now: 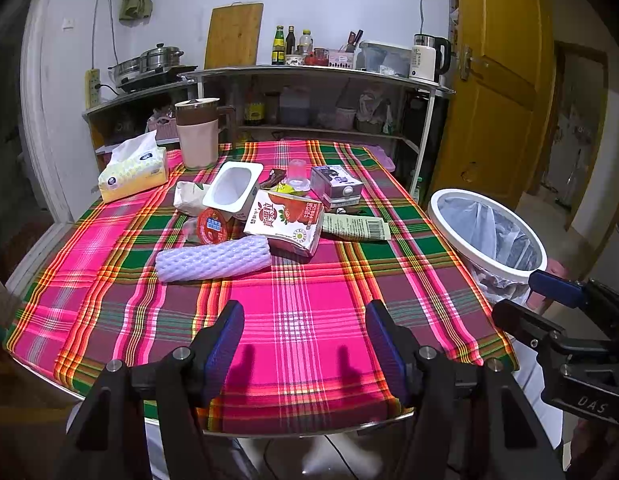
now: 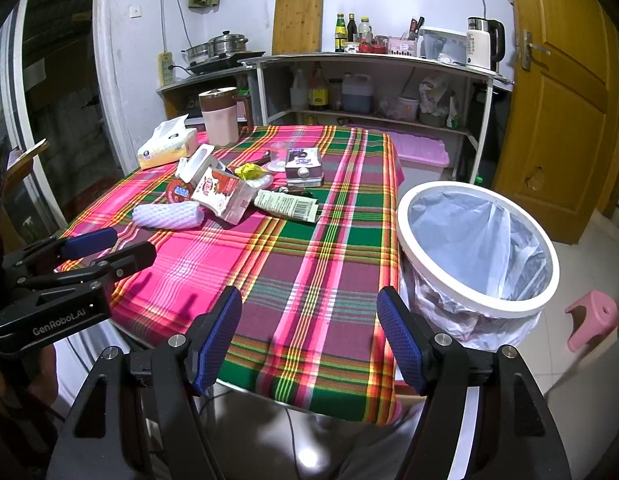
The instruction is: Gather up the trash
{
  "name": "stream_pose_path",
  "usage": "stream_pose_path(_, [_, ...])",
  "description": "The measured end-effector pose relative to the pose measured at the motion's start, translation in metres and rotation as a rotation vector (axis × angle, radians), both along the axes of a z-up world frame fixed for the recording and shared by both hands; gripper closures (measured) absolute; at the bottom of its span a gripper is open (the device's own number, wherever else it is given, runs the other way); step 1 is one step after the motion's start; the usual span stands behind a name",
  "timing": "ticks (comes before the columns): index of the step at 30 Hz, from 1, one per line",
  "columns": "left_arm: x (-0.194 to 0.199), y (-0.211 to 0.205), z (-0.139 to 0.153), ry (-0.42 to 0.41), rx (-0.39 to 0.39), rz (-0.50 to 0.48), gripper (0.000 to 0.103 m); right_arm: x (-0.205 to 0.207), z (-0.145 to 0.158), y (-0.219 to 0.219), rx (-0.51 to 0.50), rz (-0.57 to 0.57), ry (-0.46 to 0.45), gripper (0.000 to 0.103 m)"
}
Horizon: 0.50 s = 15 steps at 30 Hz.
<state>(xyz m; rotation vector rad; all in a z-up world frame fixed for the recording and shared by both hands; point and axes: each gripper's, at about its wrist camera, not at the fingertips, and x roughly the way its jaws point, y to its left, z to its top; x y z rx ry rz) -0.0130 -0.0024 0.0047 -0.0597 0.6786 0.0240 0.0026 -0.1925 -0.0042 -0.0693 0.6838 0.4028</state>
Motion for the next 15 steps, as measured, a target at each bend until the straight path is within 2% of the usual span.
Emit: stream_pose_path(15, [0.0002, 0.0005, 0.0003, 0.001, -0.001, 0.001, 0.040, 0.0010, -0.0006, -0.0002, -0.003, 0.000, 0.000, 0.033])
